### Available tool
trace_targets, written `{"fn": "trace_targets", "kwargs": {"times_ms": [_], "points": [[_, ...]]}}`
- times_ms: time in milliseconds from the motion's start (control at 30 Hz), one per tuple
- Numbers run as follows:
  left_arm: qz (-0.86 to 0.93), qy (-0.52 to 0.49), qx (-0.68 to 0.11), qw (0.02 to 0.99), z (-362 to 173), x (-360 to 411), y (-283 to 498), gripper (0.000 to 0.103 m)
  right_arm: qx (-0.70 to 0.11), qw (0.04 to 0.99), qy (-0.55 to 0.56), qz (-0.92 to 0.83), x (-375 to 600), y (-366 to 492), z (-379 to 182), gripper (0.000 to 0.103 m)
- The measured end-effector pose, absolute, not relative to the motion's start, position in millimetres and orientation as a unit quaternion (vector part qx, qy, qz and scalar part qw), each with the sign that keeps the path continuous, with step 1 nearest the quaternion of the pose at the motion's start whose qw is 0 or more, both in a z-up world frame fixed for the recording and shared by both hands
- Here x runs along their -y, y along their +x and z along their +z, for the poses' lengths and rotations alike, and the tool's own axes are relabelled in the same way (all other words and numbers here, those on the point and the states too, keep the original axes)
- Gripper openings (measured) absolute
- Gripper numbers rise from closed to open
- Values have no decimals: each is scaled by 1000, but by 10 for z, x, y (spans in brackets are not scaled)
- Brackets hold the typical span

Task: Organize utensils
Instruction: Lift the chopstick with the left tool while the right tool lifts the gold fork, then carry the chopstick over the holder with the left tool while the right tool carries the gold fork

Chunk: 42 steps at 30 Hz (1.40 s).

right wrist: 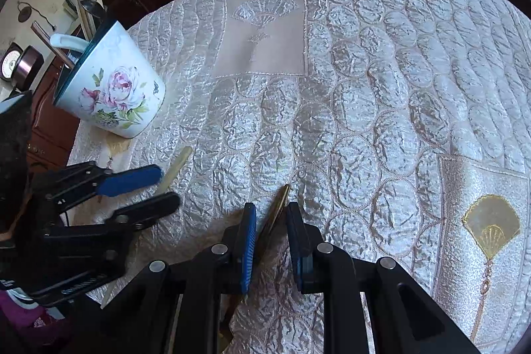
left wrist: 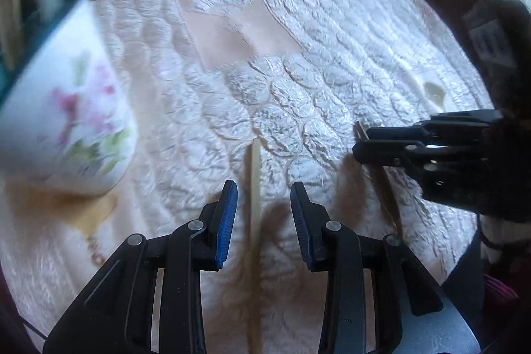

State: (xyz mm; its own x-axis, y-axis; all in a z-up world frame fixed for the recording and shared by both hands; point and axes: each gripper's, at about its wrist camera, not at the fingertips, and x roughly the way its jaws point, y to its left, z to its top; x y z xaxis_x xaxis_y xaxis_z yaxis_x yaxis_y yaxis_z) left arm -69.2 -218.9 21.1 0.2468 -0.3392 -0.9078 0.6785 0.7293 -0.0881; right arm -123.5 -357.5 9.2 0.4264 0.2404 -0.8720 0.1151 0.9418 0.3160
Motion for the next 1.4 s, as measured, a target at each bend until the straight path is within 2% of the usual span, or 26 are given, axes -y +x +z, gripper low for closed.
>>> {"fn": "trace_targets", "kwargs": {"times_ms": [67, 100, 167, 267, 533, 1067, 1400], "points": [[-328, 173, -513, 774, 174, 2253, -688, 29, -531, 829, 170, 42, 3583, -1229, 82, 17], [-327, 173, -512, 775, 176, 2236, -695, 17, -529, 831, 167, 45, 3587, -1226, 78, 15], [-328, 163, -515, 775, 181, 2212, -661, 4, -526, 835, 156, 46, 3581, -1237, 86, 12], [-333, 120, -528, 772, 259, 2044, -638, 4, -517, 839, 161, 62, 3579, -1271, 191, 9], [-336, 29, -491, 803, 831, 1382, -777, 4, -468, 866, 144, 97, 3409, -1390, 690, 6], [-339, -31, -416, 843, 1658, 689, -1062, 4, -411, 895, 116, 128, 3110, -1528, 1330, 6], [-318, -50, -363, 874, 2257, 316, -965, 4, -376, 908, 99, 157, 2953, -1430, 1790, 6]]}}
